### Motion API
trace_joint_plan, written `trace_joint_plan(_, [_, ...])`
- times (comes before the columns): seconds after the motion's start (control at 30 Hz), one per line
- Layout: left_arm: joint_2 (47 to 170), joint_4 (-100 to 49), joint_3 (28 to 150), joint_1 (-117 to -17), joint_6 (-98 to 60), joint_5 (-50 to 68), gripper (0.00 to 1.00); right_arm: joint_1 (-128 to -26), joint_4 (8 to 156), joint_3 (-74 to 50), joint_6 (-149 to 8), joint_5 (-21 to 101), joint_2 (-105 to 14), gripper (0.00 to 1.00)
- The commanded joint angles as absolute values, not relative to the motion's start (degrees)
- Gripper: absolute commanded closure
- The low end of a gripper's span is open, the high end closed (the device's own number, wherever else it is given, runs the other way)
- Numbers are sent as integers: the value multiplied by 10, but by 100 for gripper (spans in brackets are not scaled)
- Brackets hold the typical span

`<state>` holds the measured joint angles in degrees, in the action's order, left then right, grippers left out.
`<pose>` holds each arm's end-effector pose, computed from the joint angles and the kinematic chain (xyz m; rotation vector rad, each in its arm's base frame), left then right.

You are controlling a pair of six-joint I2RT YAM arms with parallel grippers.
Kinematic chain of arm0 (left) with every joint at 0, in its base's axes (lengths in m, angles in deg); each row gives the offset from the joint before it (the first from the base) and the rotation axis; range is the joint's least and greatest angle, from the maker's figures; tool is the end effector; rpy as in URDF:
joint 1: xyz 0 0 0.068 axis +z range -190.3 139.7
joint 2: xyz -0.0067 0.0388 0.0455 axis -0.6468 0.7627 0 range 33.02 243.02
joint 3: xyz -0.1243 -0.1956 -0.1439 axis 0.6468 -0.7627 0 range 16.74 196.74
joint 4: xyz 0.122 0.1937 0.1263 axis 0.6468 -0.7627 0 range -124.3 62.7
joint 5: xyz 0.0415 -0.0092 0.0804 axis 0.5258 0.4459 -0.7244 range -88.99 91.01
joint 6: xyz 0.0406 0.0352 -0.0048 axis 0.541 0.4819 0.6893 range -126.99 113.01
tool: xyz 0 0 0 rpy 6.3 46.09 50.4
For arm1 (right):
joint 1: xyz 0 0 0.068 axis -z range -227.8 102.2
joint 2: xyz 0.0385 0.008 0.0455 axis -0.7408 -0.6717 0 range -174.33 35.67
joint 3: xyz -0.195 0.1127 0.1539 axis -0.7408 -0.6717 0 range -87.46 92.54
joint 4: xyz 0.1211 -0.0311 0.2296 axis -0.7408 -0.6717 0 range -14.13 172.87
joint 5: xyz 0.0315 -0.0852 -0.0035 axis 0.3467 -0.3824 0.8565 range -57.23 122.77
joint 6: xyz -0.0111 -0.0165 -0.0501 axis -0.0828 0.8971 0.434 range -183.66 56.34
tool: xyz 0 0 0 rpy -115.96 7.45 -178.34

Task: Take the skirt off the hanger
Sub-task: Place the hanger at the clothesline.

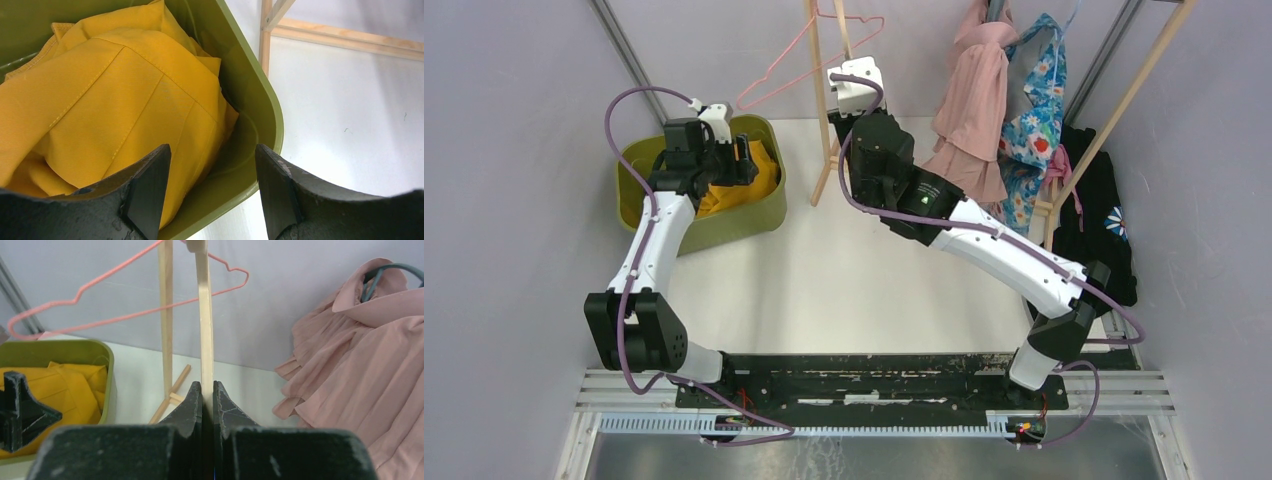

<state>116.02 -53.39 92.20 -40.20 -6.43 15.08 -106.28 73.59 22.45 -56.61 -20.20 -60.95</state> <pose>0.3289 -0.0080 0.3427 0.1504 2.1436 -0.2581 0.2177 0.3007 0.4972 -0.1238 1.5237 0.0223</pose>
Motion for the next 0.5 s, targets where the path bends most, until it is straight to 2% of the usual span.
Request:
trace_joint_plan(0.0, [1151, -513, 928, -407, -45, 162, 31, -1055, 824, 230, -521, -249, -615, 99])
trace_joint_plan(0.23, [1151, -510, 922, -409, -45, 164, 31, -1034, 814, 138, -546, -282, -567, 99])
trace_joint_plan(0.47, [1162, -509, 929, -413, -48, 171, 31, -1019, 791, 106, -555, -303, -536, 99])
